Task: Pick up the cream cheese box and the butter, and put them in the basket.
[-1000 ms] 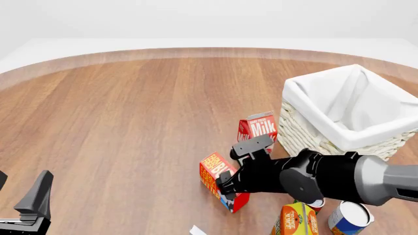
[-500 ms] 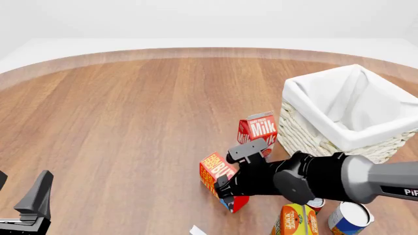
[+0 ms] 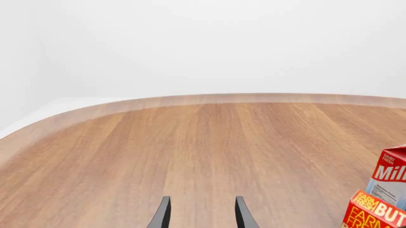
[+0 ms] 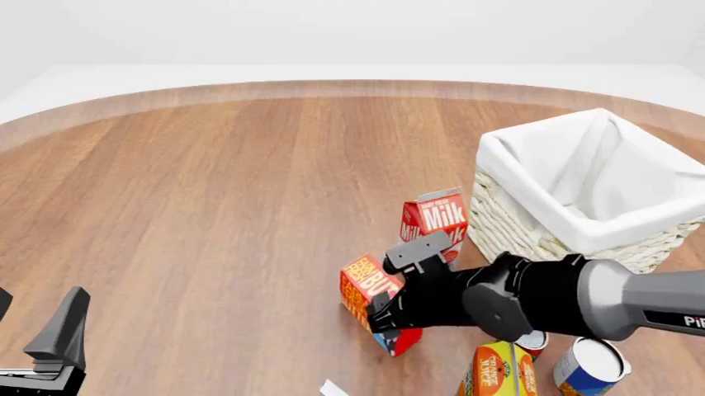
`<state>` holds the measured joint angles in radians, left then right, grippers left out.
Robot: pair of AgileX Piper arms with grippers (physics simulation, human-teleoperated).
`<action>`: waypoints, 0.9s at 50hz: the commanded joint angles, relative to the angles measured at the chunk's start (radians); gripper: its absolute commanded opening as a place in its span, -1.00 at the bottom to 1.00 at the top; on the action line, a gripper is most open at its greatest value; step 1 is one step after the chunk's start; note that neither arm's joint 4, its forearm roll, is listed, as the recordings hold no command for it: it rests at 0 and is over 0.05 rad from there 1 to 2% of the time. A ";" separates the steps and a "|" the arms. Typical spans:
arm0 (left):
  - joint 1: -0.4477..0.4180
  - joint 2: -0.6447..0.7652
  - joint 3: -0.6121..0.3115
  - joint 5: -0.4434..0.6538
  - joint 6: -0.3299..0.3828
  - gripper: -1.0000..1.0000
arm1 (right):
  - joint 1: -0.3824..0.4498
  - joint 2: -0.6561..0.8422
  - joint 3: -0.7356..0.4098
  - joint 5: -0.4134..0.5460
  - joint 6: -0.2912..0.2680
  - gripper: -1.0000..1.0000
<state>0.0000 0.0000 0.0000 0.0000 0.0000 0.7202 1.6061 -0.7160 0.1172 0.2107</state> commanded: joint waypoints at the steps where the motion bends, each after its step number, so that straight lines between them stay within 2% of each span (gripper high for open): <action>1: 0.000 0.000 0.000 0.000 0.000 1.00 | -0.007 -0.033 -0.003 0.026 0.008 -1.00; 18: 0.000 0.000 0.000 0.000 0.000 1.00 | 0.004 -0.103 -0.068 0.118 -0.040 -1.00; 30: 0.000 0.000 0.000 0.000 0.000 1.00 | 0.015 -0.139 -0.171 0.204 -0.088 -1.00; 45: 0.000 0.000 0.000 0.000 0.000 1.00 | 0.018 -0.187 -0.236 0.251 -0.136 -1.00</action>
<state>0.0000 0.0000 0.0000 0.0000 0.0000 0.7400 1.4626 -0.8932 0.3312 0.0902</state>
